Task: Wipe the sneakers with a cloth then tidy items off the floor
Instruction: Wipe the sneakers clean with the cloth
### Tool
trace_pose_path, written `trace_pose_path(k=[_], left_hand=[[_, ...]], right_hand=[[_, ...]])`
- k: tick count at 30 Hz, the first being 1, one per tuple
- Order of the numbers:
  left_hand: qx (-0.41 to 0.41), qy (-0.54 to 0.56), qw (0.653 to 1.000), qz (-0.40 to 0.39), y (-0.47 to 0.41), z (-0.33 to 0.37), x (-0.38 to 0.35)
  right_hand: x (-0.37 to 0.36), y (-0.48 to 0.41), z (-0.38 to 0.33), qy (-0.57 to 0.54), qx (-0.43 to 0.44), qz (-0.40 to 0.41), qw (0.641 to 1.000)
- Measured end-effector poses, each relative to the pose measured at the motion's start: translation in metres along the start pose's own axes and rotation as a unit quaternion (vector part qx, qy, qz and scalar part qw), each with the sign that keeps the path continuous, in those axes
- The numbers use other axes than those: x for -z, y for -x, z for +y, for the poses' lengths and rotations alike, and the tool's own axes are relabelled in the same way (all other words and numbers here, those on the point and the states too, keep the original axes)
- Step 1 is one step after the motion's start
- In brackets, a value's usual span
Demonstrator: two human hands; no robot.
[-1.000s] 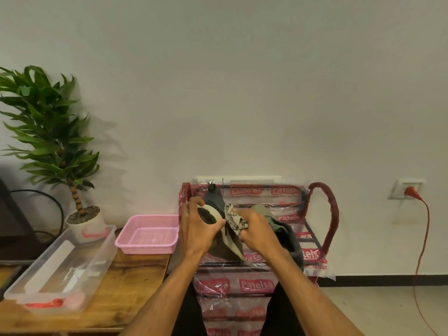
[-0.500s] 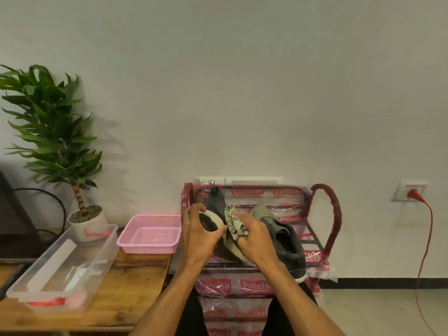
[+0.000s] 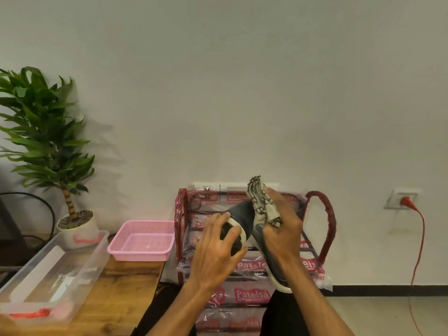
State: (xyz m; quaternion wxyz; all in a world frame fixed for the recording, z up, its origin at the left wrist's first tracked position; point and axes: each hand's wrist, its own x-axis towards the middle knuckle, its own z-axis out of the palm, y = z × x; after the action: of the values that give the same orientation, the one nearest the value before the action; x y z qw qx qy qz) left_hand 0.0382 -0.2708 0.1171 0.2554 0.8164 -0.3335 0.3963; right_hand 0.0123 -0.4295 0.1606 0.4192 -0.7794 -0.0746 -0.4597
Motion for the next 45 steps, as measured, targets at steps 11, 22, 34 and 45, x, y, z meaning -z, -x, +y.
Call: trace_pose_path(k=[11, 22, 34, 45], left_hand=[[-0.145, -0.089, 0.984, -0.050, -0.002, -0.007, -0.011], [-0.262, -0.145, 0.952, -0.066, 0.030, -0.030, -0.028], [-0.154, -0.128, 0.979, -0.045, 0.027, -0.033, -0.028], [0.002, -0.036, 0.999, 0.022, 0.008, -0.022, -0.026]], right_hand=[[0.018, -0.026, 0.019, 0.204, 0.026, -0.143, 0.968], [0.011, -0.007, 0.034, 0.278, 0.004, -0.304, 0.911], [-0.010, 0.030, 0.042, 0.250, 0.174, -0.187, 0.934], [-0.016, 0.015, 0.032, -0.030, -0.372, -0.024, 0.927]])
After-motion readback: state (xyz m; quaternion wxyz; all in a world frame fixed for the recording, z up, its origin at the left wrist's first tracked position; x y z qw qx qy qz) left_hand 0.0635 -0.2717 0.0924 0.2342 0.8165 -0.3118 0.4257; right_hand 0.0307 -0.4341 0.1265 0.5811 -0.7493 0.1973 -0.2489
